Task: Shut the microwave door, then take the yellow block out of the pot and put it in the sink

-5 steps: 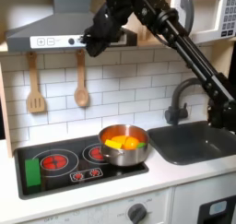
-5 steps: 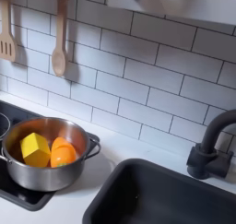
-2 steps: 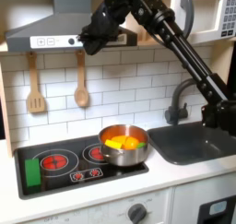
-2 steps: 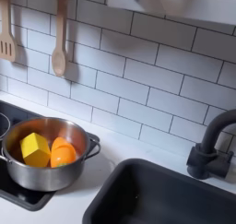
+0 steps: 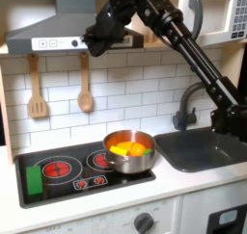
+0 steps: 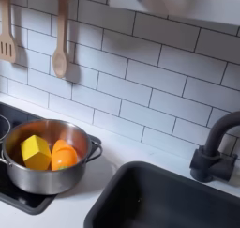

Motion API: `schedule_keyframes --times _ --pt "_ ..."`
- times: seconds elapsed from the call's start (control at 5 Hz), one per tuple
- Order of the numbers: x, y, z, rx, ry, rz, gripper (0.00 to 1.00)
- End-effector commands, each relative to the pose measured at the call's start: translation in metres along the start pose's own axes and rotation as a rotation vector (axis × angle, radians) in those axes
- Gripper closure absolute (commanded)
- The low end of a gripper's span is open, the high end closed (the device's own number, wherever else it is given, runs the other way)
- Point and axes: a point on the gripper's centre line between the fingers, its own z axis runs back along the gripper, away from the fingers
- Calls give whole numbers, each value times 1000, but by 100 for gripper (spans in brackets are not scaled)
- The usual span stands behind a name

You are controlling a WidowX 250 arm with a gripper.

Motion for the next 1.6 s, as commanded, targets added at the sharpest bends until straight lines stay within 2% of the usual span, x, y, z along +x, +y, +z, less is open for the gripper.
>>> schedule_keyframes --times 0.0,0.4,0.8,1.2,1.4 --pt "1 -1 -4 -6 -2 -11 100" --pt "7 -2 -3 -17 -45 -29 100" --pt "9 1 -1 -34 -52 -34 100" --pt "8 -1 -4 -68 -54 -37 100" --pt "5 -1 -4 -62 -42 -35 100"
